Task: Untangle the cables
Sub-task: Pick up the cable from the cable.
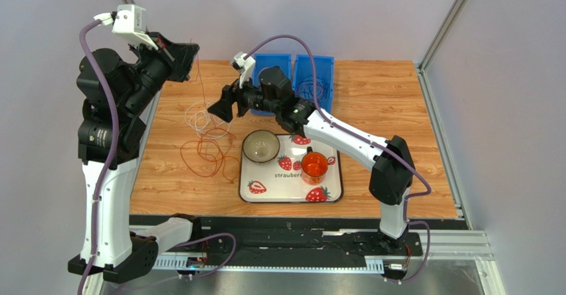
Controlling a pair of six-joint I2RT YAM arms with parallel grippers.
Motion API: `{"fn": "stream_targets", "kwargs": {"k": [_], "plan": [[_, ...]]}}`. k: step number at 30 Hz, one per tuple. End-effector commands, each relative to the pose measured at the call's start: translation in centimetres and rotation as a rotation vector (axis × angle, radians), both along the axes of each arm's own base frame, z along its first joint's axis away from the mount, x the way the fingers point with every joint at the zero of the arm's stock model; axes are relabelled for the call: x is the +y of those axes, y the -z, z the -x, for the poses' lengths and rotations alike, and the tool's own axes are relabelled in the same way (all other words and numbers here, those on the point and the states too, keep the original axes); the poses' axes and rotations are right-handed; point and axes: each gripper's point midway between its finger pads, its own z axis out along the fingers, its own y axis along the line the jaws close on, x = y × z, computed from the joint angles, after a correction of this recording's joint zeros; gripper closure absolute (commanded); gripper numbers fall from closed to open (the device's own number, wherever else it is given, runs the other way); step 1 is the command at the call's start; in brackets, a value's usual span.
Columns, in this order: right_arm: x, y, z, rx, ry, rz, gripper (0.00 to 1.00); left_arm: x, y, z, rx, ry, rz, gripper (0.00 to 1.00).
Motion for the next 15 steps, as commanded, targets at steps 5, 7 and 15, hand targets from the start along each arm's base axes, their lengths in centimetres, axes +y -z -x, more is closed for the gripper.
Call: {"fn": "stream_targets", "kwargs": {"k": [5,7,15], "plan": [[2.4,-4.1,0.3,-0.124,-0.010,-0.088,0.31,0.2,-1.2,0.8,-0.053,-0.002,-0.009,1.00],[2.9,-3.8,0.6,-0.129,-0.019,-0.084,0.34,0.2,-1.2,0.7,-0.053,-0.002,-0.009,1.00],[3.4,-3.8,0.4,-0.130,-0.010,-0.080,0.75,0.4,-1.3,0.8,-0.053,-0.014,-0.007,1.00]]}}
